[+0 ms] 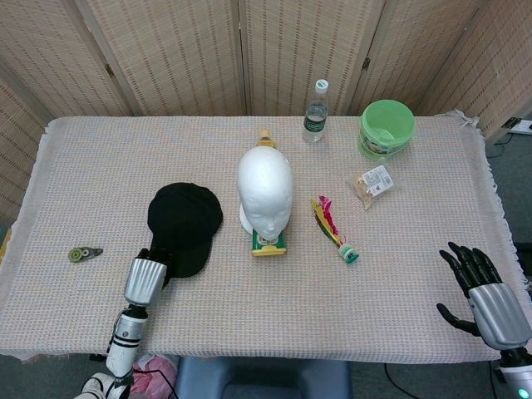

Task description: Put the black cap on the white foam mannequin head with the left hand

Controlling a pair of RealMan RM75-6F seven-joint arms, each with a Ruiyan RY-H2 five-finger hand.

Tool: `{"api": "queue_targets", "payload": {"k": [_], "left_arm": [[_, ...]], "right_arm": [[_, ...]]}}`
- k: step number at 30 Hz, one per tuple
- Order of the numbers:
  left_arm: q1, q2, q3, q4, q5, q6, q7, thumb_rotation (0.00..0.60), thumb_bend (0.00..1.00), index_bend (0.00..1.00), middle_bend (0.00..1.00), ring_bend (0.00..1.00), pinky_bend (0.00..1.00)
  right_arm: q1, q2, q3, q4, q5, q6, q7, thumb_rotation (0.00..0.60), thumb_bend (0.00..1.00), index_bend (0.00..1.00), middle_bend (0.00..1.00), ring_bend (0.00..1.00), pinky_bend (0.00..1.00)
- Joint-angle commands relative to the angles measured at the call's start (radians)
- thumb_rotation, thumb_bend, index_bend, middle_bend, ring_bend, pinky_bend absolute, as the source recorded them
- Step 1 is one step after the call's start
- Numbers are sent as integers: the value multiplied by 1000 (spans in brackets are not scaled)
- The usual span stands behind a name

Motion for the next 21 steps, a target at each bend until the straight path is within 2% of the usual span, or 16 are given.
{"api": "queue_targets", "payload": {"k": [1, 11, 21], "left_arm": [[-7, -6, -11, 27, 7, 57, -6, 600, 521, 663, 678, 462, 606], [-35, -12, -24, 105, 24, 192, -39, 600, 549, 703, 751, 506, 664], [-61, 49, -35, 80, 27, 258, 8, 600, 549, 704, 751, 506, 664]], "right_arm": [[0, 0, -1, 0, 0, -1, -1, 600, 186, 0, 0, 0, 0], [2, -2, -4, -4, -4, -7, -10, 600, 186, 0, 0, 0, 0], [2, 0, -5, -4, -7, -4, -4, 600, 186, 0, 0, 0, 0]]}}
